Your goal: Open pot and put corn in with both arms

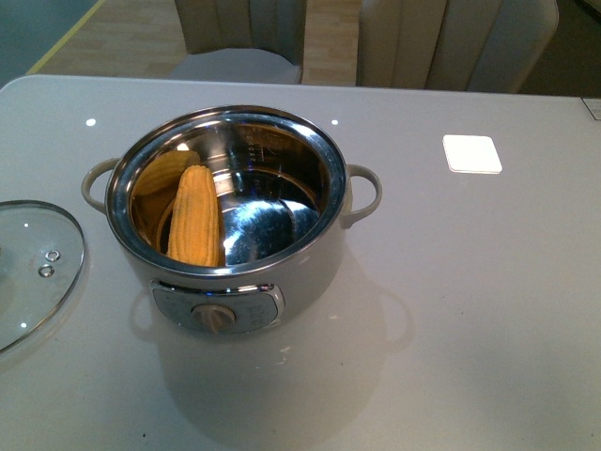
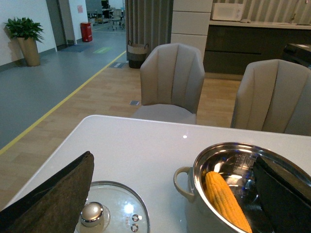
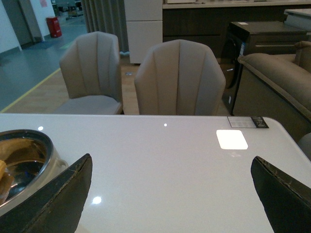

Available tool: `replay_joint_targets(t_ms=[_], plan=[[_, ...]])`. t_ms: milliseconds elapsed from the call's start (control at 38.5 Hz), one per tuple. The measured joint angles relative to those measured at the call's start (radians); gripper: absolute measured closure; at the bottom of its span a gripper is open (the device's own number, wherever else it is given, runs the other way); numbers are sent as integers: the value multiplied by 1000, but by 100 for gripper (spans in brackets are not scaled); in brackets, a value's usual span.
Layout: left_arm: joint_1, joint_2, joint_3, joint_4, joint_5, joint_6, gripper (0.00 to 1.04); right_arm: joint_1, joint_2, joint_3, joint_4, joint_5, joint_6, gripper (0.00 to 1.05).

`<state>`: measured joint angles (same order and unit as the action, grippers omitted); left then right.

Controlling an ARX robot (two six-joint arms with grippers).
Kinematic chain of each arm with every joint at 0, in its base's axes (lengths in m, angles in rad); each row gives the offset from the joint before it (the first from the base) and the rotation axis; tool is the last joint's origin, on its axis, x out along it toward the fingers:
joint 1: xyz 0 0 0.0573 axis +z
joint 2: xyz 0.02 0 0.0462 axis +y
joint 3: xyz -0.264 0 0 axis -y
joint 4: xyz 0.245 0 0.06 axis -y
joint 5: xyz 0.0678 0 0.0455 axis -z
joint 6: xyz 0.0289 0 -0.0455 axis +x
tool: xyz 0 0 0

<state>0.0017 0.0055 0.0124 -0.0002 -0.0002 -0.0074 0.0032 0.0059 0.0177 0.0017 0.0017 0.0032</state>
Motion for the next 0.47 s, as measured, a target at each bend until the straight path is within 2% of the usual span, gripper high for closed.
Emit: replay_joint_targets(t_ms=[467], plan=[[0, 0, 0, 0, 0, 0, 7, 0, 0, 0, 0, 0, 0, 9]])
